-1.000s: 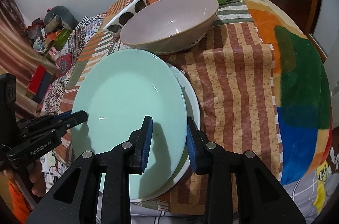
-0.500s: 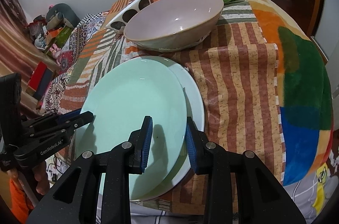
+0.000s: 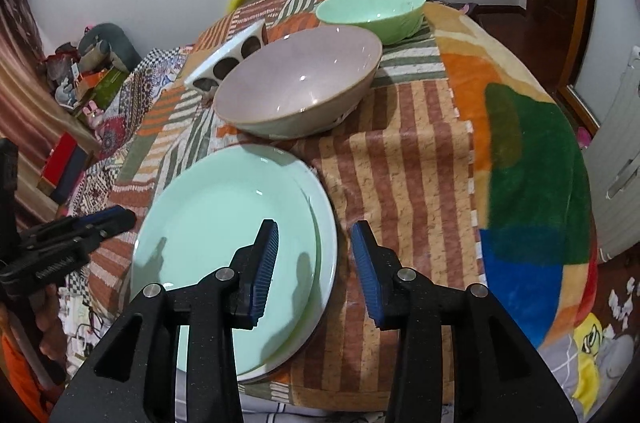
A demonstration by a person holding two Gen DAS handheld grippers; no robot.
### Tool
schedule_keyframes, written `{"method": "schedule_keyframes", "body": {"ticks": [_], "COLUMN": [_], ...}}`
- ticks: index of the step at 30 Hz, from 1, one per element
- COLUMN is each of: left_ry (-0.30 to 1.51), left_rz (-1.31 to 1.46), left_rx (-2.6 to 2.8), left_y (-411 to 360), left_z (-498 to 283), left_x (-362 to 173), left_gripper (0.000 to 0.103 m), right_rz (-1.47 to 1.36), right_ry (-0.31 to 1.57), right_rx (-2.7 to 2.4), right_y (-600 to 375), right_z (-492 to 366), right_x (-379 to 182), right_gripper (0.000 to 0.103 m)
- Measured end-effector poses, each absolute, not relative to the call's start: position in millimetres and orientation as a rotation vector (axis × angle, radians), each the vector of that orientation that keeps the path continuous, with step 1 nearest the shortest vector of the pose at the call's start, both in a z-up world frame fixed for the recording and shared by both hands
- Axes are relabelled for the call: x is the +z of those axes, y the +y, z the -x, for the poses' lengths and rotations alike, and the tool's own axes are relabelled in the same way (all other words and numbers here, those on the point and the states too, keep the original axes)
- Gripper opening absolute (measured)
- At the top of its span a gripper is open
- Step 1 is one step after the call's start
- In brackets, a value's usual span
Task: Organize plates and bowls
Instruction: 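Open both tools and withdraw from the mint-green plate, then grasp the rim of the pale pink bowl with both tools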
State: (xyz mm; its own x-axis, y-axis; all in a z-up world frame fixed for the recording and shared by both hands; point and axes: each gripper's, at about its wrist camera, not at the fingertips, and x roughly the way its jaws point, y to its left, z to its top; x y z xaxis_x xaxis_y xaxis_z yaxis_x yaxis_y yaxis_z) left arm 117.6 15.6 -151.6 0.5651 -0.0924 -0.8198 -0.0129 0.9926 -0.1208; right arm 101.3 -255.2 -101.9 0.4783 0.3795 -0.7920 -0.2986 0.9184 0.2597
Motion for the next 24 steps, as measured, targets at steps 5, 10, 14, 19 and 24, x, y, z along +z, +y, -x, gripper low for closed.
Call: {"method": "schedule_keyframes", "body": {"ticks": [5,10,14,19,24], "left_ry": [0.882,0.834,0.825,0.851,0.874], "left_rz": [0.098,0.076,0.084,0.121,0.136], "left_rx": [-0.055,-0.052,-0.059,-0.076,-0.087], "left_y": [11.6,5.0,1.2,-0.3,-2.3], "left_z": [-125.5,-145.1,-165.6,-197.2,-226.0], "left_x": [-123.8,-108.9,-107.9,-115.8,-130.1], "left_gripper": [0.051,0.057,0.063,0.064,0.064], "right_rz": [-0.081,-0.077,-0.099,-0.104,-0.097], "right_ry": [0.935,0.868,0.81,0.788,0.791], "right_rx": [0.426,0.415,0.388,0.362,0.351], "right_y": [-253.6,-252.3,-253.9,-252.6,-247.8], "right_z": [-106.5,-117.9,-131.3,-151.9,-171.9], "right_x": [-85.6,-66.5,-55.3,-53.9,-61.5], "right_gripper": [0.044,0.056,0.073,0.073,0.073]}}
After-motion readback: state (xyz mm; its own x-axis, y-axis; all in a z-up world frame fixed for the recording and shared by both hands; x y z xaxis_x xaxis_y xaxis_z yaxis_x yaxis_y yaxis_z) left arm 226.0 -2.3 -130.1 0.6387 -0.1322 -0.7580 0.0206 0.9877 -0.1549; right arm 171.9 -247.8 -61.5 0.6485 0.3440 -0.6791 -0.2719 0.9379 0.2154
